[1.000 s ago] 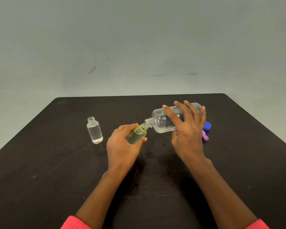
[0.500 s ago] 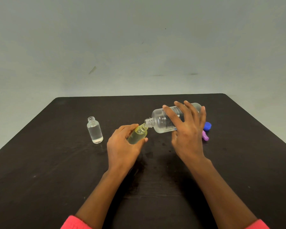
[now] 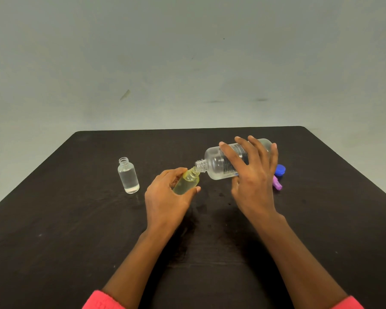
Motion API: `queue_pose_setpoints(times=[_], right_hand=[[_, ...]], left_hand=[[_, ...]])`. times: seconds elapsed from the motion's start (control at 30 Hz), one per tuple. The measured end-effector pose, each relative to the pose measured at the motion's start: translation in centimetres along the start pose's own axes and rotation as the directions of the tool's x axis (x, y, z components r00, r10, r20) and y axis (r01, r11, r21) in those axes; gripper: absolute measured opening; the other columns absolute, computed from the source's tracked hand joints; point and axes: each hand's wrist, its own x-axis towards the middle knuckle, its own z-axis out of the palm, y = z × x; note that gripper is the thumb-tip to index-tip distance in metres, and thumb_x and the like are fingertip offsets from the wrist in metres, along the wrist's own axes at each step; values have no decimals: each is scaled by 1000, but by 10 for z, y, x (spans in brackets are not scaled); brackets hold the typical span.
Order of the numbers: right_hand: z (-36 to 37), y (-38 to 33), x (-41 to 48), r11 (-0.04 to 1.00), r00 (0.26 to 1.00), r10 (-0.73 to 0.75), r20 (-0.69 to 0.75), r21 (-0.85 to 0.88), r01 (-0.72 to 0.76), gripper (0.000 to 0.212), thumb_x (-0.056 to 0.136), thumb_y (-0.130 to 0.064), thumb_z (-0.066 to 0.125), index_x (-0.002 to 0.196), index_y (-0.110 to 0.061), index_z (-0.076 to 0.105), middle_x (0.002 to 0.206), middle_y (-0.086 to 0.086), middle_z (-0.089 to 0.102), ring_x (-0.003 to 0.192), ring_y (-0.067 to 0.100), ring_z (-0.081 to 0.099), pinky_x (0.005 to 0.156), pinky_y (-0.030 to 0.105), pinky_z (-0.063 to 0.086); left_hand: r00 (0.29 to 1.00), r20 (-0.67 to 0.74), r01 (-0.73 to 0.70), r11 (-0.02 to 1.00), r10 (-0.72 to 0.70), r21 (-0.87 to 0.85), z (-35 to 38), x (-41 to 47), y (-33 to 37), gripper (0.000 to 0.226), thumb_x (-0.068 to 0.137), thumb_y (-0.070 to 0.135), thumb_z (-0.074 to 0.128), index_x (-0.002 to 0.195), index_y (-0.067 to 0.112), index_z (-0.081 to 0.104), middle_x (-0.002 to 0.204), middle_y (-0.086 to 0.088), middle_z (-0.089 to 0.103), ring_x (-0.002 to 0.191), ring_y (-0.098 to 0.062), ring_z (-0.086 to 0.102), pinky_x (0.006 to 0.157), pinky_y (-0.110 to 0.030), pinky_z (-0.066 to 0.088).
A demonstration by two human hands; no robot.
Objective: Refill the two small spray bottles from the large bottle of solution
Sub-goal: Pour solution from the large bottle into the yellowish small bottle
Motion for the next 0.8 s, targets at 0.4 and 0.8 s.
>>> queue_pose_setpoints(times=[0.4,0.8], right_hand=[[0,0,0,1000,1000,0,4,11,0,84,60,16,69,131,-25,52,132,11,53,131,31,38,114,57,11],[-1,-3,-5,996,991,65,115,59,-73,86,56,3,77,133,-27,52,127,7,56,123,27,47,112,58,17]], left_hand=[[1000,7,-16,1000,15,9,1,1,0,45,59,26,89,100,30,68,93,16,67,90,-4,63,85,-29,54],[1000,6,-9,999,9,-37,-1,1,2,46,60,27,88,100,30,67,94,15,68,91,-4,64,84,-30,54]])
